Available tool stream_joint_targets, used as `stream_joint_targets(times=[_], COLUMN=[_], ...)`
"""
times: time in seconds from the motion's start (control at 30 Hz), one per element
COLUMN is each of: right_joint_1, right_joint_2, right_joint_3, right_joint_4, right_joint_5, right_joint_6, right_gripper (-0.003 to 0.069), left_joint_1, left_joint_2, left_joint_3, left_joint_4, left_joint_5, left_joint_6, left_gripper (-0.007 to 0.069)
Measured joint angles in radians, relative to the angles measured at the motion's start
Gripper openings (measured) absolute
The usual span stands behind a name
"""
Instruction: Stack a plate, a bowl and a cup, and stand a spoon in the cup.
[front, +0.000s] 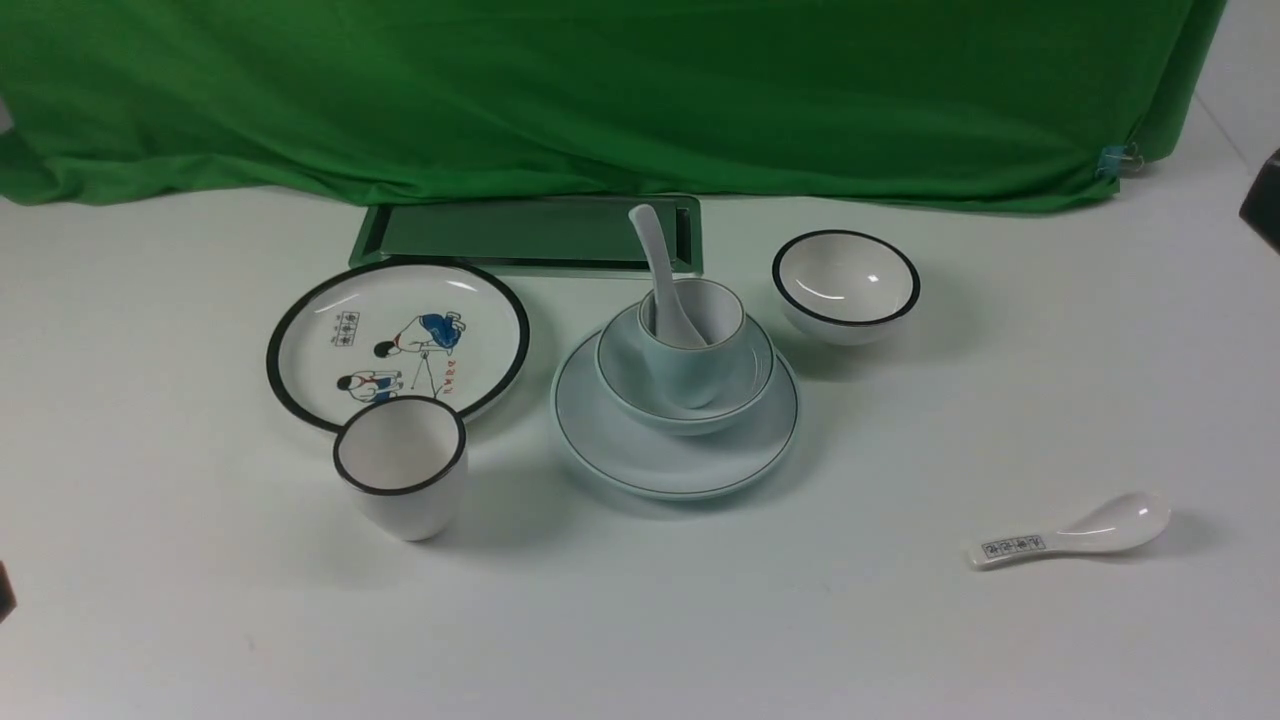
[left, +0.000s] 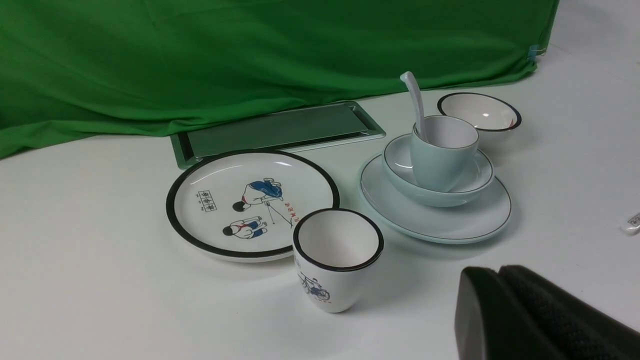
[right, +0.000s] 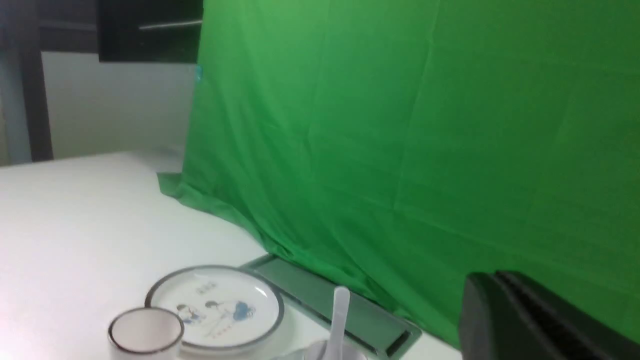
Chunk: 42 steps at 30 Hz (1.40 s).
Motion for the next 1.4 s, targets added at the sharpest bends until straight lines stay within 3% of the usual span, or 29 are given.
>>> stream_joint_targets(times=[0.1,0.4,0.63,0.93,1.4], right_joint_1=[-0.051,-0.458,-0.624,-0.664,-0.664], right_joint_2=[-0.056,-0.382,-0.557,-0.586,-0.586], right_joint_3=[0.082,0.49,0.645,0.648,0.648], right_joint_4=[0.0,-0.079,-0.106,-0.106,-0.106], right_joint_5=[-0.019,-0.046,0.006,0.204,0.215], right_joint_6=[0.005,0.178,0.275,0.284,0.27], right_gripper=[0.001,0.001,0.001,0.001,0.002], left_joint_1=[0.0,0.0,0.0,0.0,0.0], left_joint_2=[0.0,0.0,0.0,0.0,0.0], left_joint_3=[0.0,0.0,0.0,0.0,0.0], left_joint_4=[0.0,0.004,0.005,0.005,0.005], left_joint_5=[0.0,0.0,0.0,0.0,0.0], left_joint_6=[0.0,0.0,-0.004,-0.004,-0.004], left_gripper=[-0.0029,-0.0029,-0.0029,-0.0029,-0.0029])
